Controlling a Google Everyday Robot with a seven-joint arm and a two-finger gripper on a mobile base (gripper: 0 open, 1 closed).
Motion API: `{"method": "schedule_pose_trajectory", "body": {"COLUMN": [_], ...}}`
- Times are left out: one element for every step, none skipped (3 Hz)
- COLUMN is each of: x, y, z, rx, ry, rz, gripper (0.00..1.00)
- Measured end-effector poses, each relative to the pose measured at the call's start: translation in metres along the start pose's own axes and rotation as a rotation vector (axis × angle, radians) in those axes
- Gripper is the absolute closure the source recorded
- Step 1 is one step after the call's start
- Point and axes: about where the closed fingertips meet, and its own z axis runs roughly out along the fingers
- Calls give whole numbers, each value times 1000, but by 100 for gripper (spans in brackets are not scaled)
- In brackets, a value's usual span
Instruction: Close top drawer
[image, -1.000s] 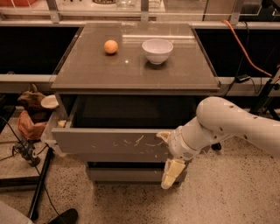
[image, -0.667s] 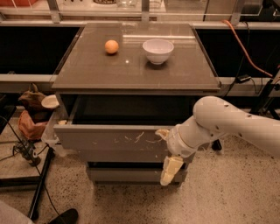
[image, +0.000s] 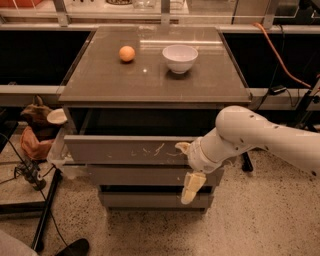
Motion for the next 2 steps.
{"method": "schedule_pose_trajectory", "body": {"x": [4,3], "y": [-24,-46], "z": [5,6], "rx": [13,34], "ry": [-26,-27], "rz": [-13,-35], "gripper": [0,0]}}
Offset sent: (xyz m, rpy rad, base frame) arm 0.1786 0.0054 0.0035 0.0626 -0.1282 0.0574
